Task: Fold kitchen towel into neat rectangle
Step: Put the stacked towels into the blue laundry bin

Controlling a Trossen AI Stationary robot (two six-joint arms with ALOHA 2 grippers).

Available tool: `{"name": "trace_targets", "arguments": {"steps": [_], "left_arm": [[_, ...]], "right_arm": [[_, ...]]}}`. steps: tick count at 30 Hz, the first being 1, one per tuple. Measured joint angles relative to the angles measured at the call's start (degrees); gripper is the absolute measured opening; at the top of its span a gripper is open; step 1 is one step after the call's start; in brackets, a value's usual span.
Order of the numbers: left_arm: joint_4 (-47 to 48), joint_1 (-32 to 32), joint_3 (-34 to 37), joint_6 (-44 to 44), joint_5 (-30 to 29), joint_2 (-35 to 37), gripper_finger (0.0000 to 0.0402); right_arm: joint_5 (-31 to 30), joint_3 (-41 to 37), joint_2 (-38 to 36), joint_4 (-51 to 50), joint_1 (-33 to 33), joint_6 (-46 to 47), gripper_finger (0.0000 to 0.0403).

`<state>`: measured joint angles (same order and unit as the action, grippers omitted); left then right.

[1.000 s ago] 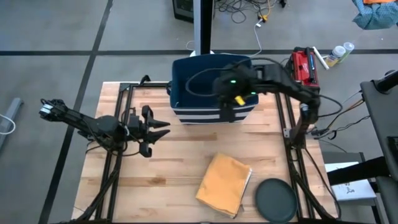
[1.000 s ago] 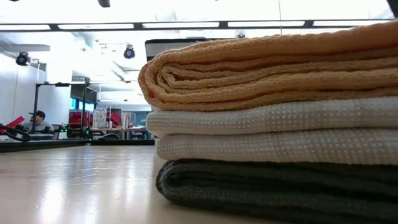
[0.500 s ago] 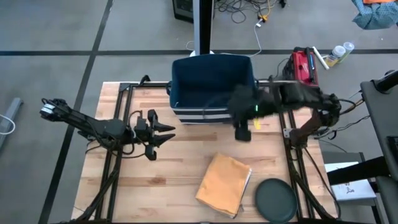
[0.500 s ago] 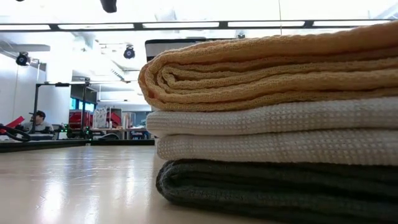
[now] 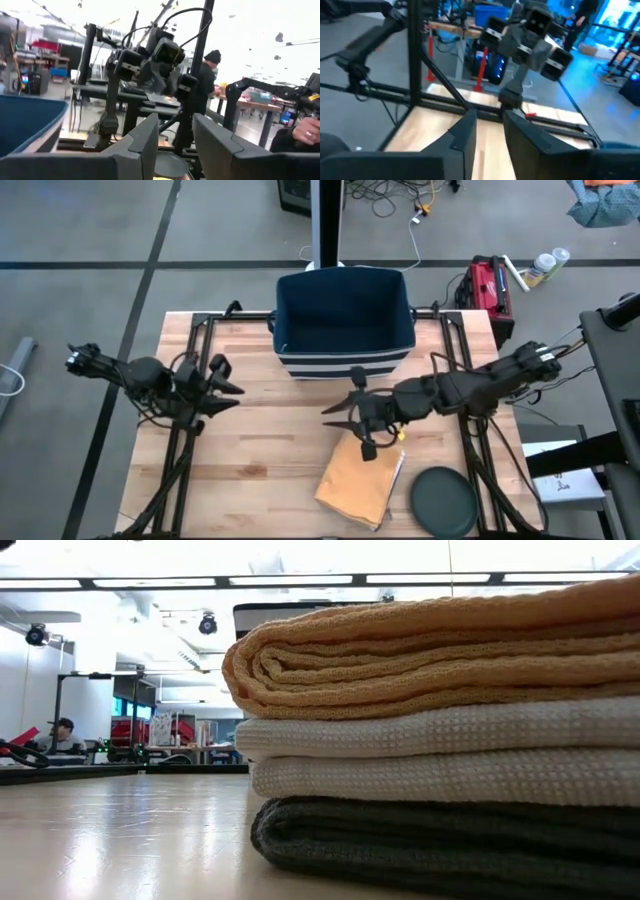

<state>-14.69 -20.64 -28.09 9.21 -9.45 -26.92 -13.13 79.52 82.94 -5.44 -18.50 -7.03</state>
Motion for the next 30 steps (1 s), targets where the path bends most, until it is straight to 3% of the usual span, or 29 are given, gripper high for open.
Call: {"name": "trace_targets", "arguments": {"steps": [7,14,19,25,30], "left_arm": [[-8.5,0.0,12.0,-1.6,0.1,11.9,0.0114],[-13.0,0.0,27.2,0.7,3.9,21.0,0.0114],[-6.6,0.0,27.5,5.7,3.1,22.0,0.0114],[-6.9,0.0,27.2,0.4,17.2,25.5,0.0114],[-7.5,0.4,27.3,-1.6,17.1,26.9,0.0114]], "right_arm": [[-0.1,-5.1,-0.1,-0.3,3.6,1.2,0.0048],[-0.1,-8.5,-0.1,0.1,4.3,1.0,0.0028],[-0.4,-9.0,-0.1,0.3,4.3,0.4,0.0023],[-0.4,-9.5,-0.1,0.1,4.3,-0.3,0.0024],[0.2,-12.8,0.6,0.5,4.2,3.3,0.0024]]}}
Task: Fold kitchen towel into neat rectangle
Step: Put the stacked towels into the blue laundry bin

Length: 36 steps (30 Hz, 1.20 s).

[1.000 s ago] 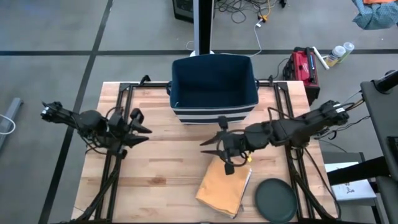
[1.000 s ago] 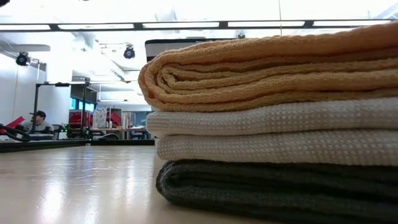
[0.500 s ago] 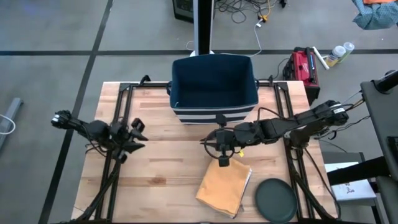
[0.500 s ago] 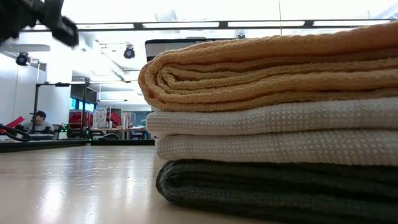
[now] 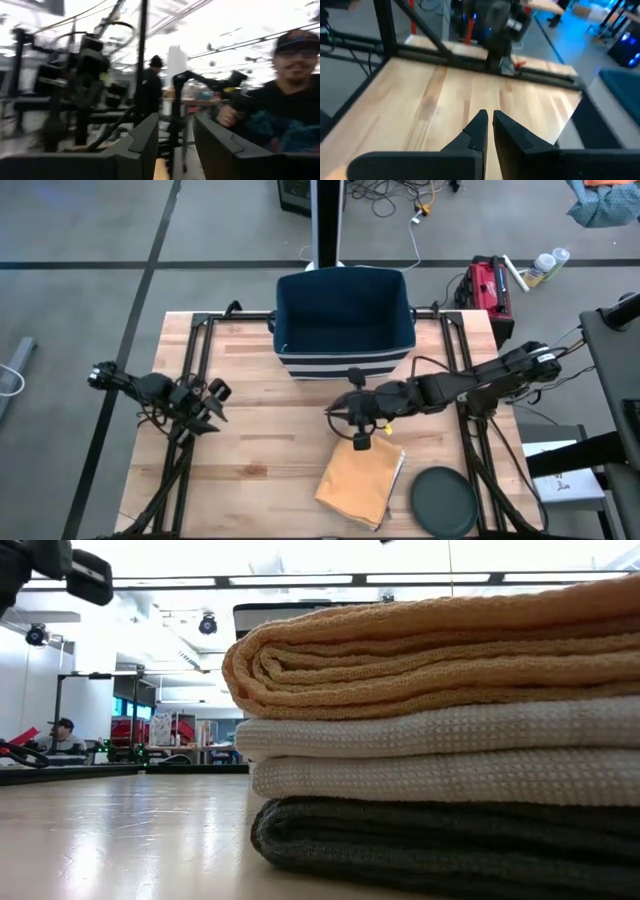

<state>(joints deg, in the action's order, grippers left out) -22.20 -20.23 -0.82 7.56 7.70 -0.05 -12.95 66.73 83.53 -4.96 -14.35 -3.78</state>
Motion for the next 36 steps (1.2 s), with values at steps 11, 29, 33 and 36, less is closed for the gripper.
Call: {"name": "trace_targets", "arguments": {"steps": [11,29,33,36], "left_arm": [[8.6,0.6,0.2,-2.0,-18.8,-0.3,0.0114],[17.3,0.6,0.1,-2.1,-18.9,-8.5,0.0114],[17.3,0.6,0.1,-2.1,-18.9,-10.6,0.0114],[17.3,0.6,0.1,-2.1,-18.9,-12.3,0.0114]], "right_arm": [[1.2,-6.2,7.5,5.7,-3.5,8.9,0.0022],[-5.4,-7.1,8.6,0.6,-18.5,20.4,0.0001],[-12.9,-7.3,8.6,0.6,-22.5,22.2,0.0],[-15.4,-8.2,9.3,0.7,-23.9,23.5,0.0]]}}
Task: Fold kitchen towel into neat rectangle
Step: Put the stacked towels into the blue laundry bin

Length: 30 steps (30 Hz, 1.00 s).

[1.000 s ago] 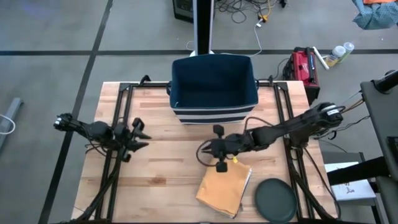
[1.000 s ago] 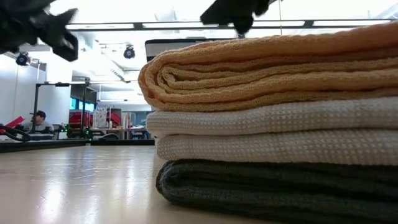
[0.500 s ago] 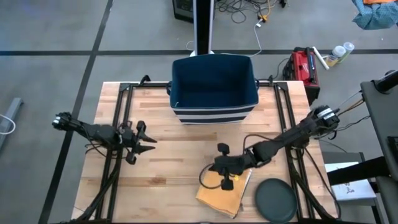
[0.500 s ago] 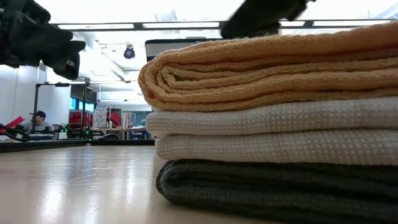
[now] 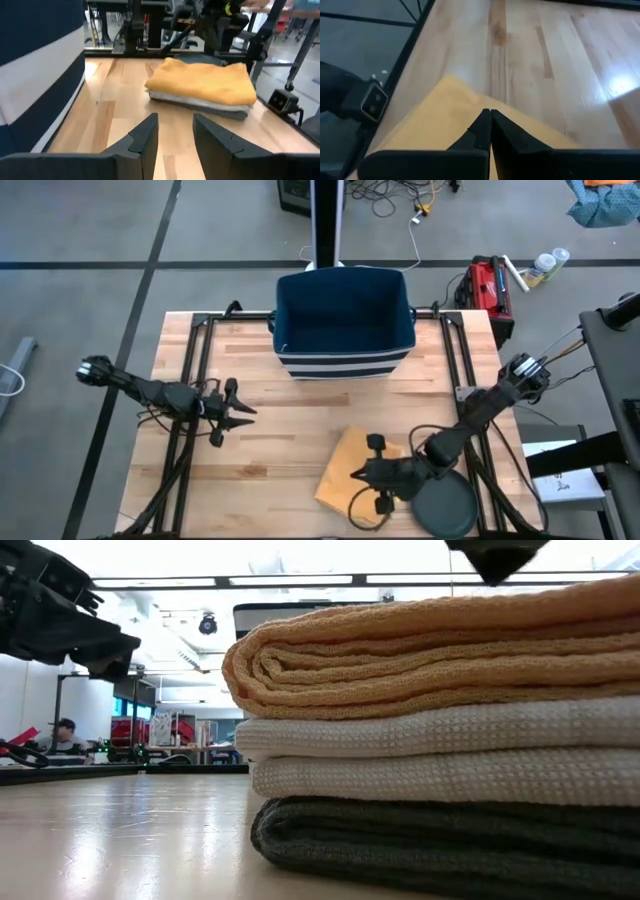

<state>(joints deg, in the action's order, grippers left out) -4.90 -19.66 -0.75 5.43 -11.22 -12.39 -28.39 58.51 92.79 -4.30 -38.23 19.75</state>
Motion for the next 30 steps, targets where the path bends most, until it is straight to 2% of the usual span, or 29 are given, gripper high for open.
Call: {"name": "trace_targets", "arguments": {"steps": [5,13,22,27,30], "left_arm": [[-1.0,0.0,-0.1,5.7,-2.9,-2.7,0.0114],[-1.4,0.0,-0.1,5.6,-2.9,-6.3,0.0114],[-1.5,0.0,-0.1,5.6,-2.8,-9.7,0.0114],[-1.4,0.0,-0.1,5.6,-2.8,-11.1,0.0114],[-1.5,0.0,-0.1,5.6,-2.8,-11.9,0.0114]], "right_arm": [[-0.2,-0.6,3.3,-0.1,-0.2,3.7,0.0],[-0.2,-0.5,7.7,0.6,-0.3,6.4,0.0],[-0.2,0.1,8.4,0.5,-0.8,5.5,0.0],[-7.0,2.3,7.3,-0.6,-2.5,0.3,0.0],[-7.5,6.8,6.7,-7.2,-3.0,1.2,0.0]]}}
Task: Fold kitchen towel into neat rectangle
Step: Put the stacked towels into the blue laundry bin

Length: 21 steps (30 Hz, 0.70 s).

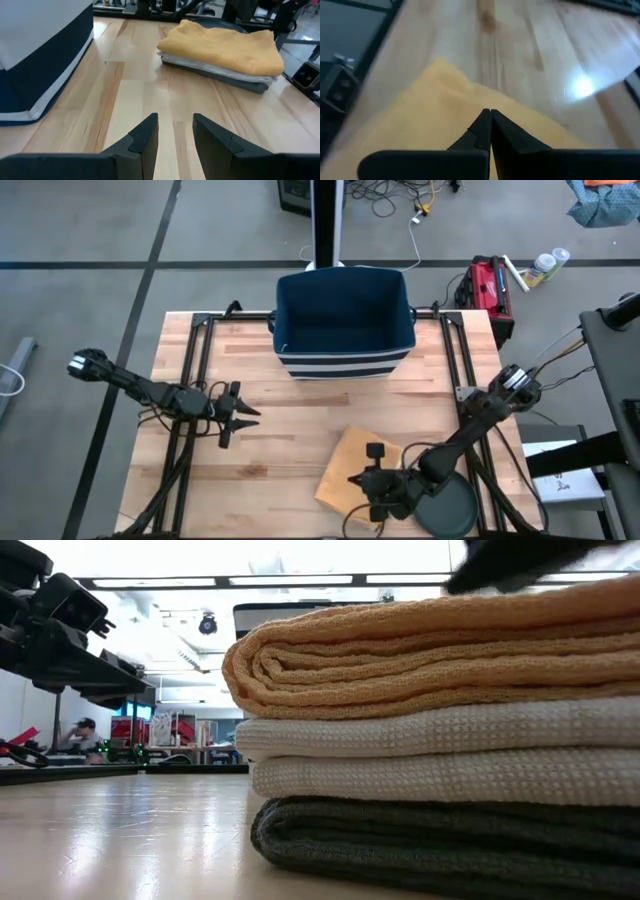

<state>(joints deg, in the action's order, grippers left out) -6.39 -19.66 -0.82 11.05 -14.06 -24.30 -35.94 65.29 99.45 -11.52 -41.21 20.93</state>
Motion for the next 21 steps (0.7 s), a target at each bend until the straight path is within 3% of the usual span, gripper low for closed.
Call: {"name": "trace_targets", "arguments": {"steps": [5,9,17,21], "left_arm": [[0.0,0.0,0.0,0.0,0.0,-1.1,0.0114],[0.0,0.0,0.0,0.0,0.0,-1.9,0.0114],[0.0,0.0,0.0,0.0,0.0,-3.2,0.0114],[0.0,0.0,0.0,0.0,0.0,-3.8,0.0114]], "right_arm": [[-0.4,9.5,-0.2,-21.4,0.3,8.3,0.0],[0.2,14.1,-0.4,-32.5,-0.1,14.7,0.0],[5.6,13.0,-0.4,-35.0,-1.3,25.6,0.0],[7.0,13.0,-0.9,-36.4,-1.7,30.7,0.0027]]}}
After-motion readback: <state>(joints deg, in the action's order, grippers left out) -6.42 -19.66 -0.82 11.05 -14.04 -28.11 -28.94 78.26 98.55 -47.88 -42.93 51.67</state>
